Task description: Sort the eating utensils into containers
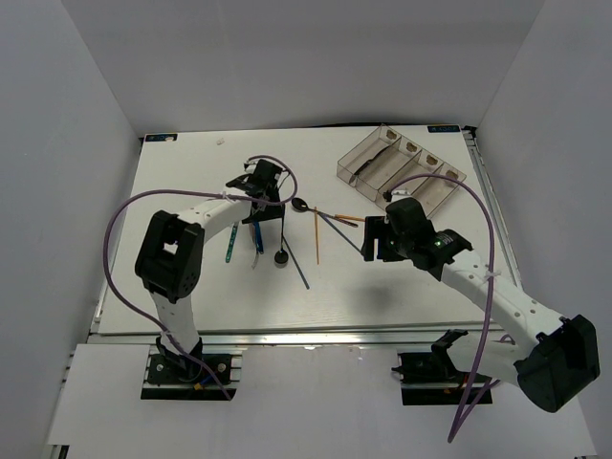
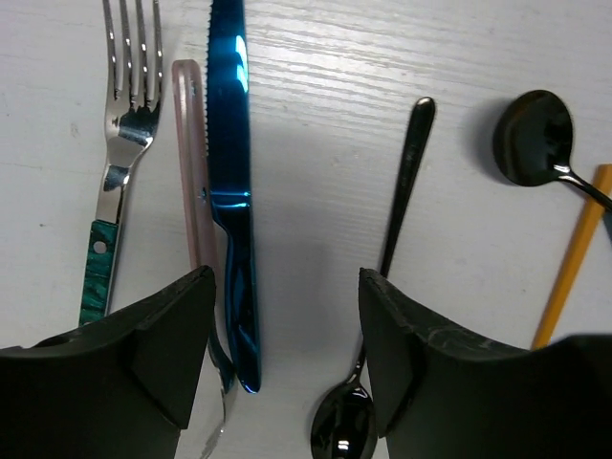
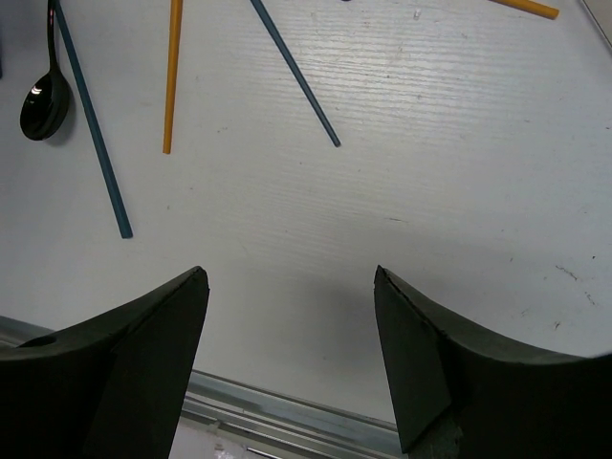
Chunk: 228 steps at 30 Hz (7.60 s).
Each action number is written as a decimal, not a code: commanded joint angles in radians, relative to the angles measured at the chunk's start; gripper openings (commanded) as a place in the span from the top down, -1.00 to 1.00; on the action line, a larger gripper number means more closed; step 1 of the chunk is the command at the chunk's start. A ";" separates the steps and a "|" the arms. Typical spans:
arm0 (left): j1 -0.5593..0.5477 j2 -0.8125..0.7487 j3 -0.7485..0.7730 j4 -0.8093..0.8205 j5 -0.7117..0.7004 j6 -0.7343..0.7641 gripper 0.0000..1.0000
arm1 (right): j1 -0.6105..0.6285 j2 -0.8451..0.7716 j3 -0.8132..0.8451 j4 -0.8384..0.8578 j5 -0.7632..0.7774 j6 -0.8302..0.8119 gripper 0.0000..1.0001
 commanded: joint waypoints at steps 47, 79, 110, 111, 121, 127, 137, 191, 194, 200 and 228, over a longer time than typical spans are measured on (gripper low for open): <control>0.028 0.095 -0.110 -0.143 0.089 0.046 -0.26 | -0.001 -0.113 -0.026 0.008 -0.066 -0.009 -0.44; 0.014 0.092 -0.151 -0.137 0.168 0.072 1.00 | -0.001 -0.156 -0.039 0.025 -0.111 -0.021 -0.41; 0.000 -0.192 -0.285 0.002 0.276 -0.017 1.00 | -0.001 -0.062 -0.132 0.327 -0.371 0.132 -0.79; 0.000 -0.178 -0.283 -0.009 0.259 -0.011 1.00 | -0.001 -0.062 -0.134 0.329 -0.371 0.132 -0.79; -0.013 -0.175 -0.290 -0.027 0.219 -0.011 1.00 | -0.003 -0.067 -0.135 0.320 -0.368 0.132 -0.79; -0.015 -0.205 -0.282 -0.029 0.216 -0.014 1.00 | -0.003 -0.070 -0.140 0.326 -0.371 0.134 -0.79; -0.017 -0.265 -0.250 -0.049 0.205 -0.026 1.00 | -0.001 -0.065 -0.138 0.329 -0.379 0.132 -0.79; -0.240 -0.382 -0.234 0.187 0.420 -0.036 1.00 | -0.001 0.616 0.067 0.962 -0.628 0.562 0.95; -0.240 -0.376 -0.192 0.119 0.357 -0.027 0.68 | -0.015 0.604 0.078 0.892 -0.595 0.543 1.00; -0.240 -0.431 -0.102 -0.116 0.032 -0.019 -0.96 | -0.124 0.628 0.170 0.719 -0.537 0.505 1.00; -0.239 -0.873 -0.564 -0.011 -0.017 0.125 -0.96 | -0.445 1.260 1.256 0.378 -0.417 0.336 1.00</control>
